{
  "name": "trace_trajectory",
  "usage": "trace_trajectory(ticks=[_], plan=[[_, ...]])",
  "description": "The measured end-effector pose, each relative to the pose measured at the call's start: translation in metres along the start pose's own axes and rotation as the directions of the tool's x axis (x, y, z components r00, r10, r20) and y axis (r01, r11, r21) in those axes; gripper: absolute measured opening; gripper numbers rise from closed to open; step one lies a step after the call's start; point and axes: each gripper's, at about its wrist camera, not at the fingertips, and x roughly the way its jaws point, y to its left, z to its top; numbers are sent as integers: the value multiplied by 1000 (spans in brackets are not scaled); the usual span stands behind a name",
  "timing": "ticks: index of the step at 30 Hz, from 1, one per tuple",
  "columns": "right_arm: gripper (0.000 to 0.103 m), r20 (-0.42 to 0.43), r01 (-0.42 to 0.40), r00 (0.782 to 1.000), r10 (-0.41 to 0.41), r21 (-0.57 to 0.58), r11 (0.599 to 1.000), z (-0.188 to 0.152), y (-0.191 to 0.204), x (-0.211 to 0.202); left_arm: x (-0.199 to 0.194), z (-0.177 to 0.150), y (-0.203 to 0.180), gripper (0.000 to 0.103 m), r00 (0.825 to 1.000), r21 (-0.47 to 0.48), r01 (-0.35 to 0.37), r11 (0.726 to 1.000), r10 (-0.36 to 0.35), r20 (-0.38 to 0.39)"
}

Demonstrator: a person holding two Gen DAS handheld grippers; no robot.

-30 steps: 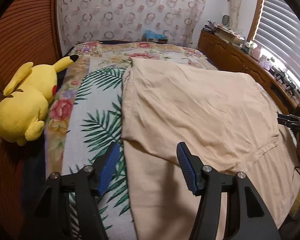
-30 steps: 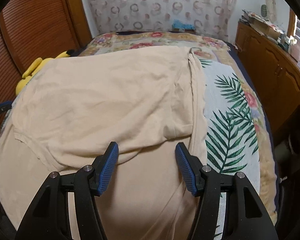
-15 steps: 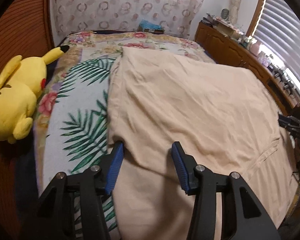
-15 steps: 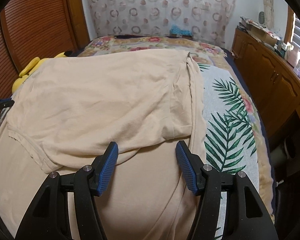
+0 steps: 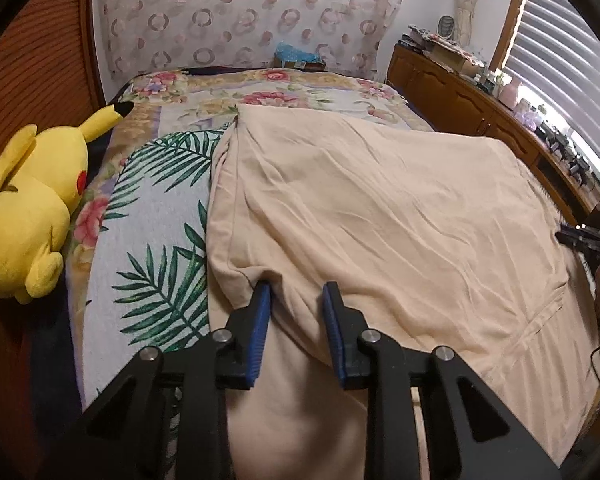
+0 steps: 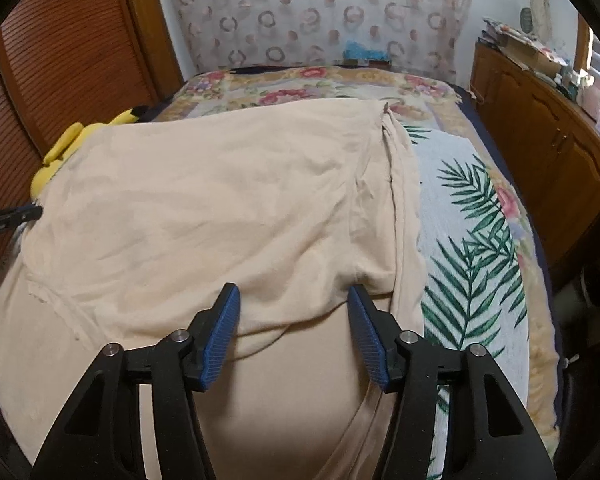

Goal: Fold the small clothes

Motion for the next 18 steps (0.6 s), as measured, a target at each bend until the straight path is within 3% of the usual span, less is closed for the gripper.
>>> trace_trajectory(ticks=[1, 3, 4, 6, 9, 18], plan=[[49, 1, 5, 1000, -5, 0, 1000, 1, 0, 1, 0, 0, -1, 16, 1000, 14, -20, 1000, 20, 3], [29, 5, 18, 1000, -18, -1, 1000, 4, 0, 2, -2, -1, -3, 6, 1000, 17, -22, 1000, 22, 12], [25, 6, 26, 1000, -26, -8, 1000, 4, 1, 2, -4, -1, -4, 5, 1000, 16, -21, 1000, 20, 23], [5, 11, 32, 999, -32, -31, 999, 4, 1, 2, -11, 0, -6, 2, 999, 21, -24, 999, 23, 47], [1, 25, 26, 999, -25, -56, 998, 3, 2, -1, -26, 1, -10, 1, 995, 23, -24, 999, 21, 97], [0, 208, 25, 978, -8, -83, 996, 7, 16, -59, -79, -1, -21, 0, 979, 37, -34, 999, 26, 203]])
